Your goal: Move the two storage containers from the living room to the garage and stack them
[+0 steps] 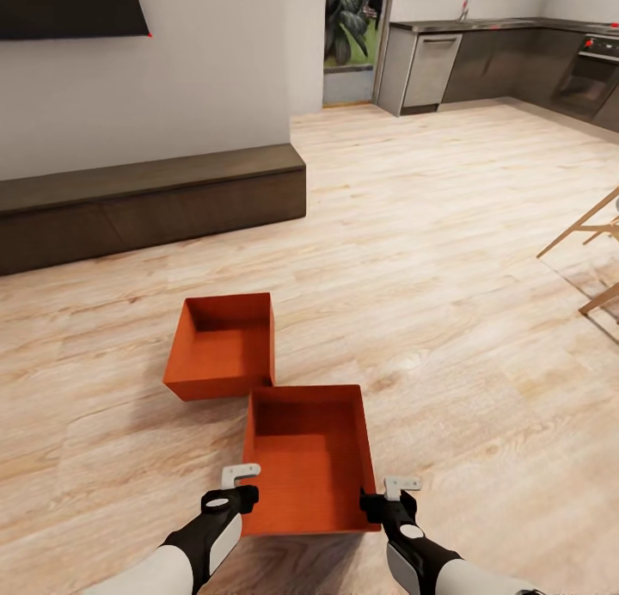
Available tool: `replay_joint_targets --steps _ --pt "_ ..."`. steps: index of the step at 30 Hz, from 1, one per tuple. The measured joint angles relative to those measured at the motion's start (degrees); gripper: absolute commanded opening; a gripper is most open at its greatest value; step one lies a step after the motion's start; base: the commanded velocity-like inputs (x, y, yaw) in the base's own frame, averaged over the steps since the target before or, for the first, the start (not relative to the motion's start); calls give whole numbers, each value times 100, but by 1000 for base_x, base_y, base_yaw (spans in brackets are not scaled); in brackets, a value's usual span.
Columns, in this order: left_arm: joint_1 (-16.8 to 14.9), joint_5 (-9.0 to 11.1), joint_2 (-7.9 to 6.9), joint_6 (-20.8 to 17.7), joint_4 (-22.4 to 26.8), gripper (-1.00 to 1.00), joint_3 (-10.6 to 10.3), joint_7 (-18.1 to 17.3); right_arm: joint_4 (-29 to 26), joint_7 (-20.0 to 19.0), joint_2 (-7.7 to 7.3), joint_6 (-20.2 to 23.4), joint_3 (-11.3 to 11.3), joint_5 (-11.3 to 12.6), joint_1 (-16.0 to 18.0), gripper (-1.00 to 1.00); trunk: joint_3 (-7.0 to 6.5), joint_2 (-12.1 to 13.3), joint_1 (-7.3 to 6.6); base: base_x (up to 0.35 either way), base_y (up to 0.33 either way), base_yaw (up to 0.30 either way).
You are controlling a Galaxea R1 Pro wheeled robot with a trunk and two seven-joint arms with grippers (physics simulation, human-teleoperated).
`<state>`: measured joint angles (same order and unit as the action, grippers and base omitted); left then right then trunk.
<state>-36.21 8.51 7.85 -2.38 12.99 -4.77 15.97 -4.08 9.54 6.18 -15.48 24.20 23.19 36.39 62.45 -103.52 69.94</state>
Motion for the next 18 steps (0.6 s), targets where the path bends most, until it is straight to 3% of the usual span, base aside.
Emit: replay_joint_targets --steps 18 --pt "0 -3 0 5 0 100 -2 3 0 0 2 0 0 0 2 100 147 0 0 0 0 0"
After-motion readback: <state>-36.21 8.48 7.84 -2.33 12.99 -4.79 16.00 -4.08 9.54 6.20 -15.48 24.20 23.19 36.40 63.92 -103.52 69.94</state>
